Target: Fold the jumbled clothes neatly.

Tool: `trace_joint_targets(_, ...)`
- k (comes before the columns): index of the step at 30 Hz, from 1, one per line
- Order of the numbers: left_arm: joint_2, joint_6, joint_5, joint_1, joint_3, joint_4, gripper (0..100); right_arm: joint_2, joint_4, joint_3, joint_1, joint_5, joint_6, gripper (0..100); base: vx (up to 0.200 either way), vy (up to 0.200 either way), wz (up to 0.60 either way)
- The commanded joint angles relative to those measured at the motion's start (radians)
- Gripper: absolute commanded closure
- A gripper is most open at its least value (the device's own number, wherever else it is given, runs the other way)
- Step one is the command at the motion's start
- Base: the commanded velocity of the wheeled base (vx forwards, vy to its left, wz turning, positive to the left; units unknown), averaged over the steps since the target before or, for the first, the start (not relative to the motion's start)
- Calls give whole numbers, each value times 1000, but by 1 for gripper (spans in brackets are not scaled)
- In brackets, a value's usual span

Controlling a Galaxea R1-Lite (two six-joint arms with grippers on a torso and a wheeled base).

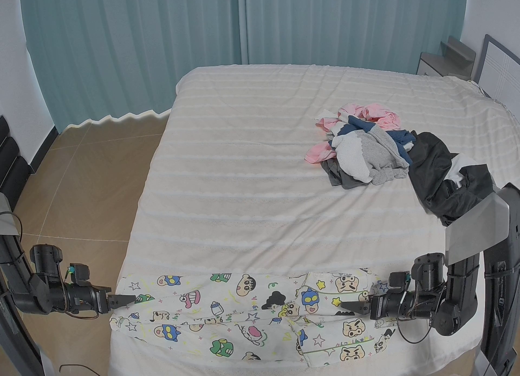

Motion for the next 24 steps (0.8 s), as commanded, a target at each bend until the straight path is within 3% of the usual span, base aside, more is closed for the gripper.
trace_joint_targets(1, 3, -58, -2, 39, -6, -44, 0, -97, -1, 3, -25, -1, 3, 0, 0, 0, 0)
trace_joint_targets(7, -45, -382, 13, 70, -113, -78, 0, -232, 7, 0, -53, -3, 1, 0, 0, 0, 0)
trace_joint_targets(10, -43, -412, 54, 70, -133, -82, 0, -256, 11, -8, -59, -4, 0, 0, 0, 0, 0)
trace_joint_targets(15, -61, -449, 47, 70, -118, -82, 0, -263, 14, -45, -77, -6, 0, 0, 0, 0, 0)
trace_joint_targets(17, -68, -534, -9, 70, -98, -82, 0, -281, 27, -77, -62, -6, 0, 0, 0, 0, 0)
trace_joint_targets(19, -57, -607, -101, 72, -79, -82, 0, -310, 114, -140, 4, -13, 0, 0, 0, 0, 0)
trace_joint_targets(24, 0, -587, -216, 85, -4, -89, 0, -339, 488, -362, 148, -162, 0, 0, 0, 0, 0)
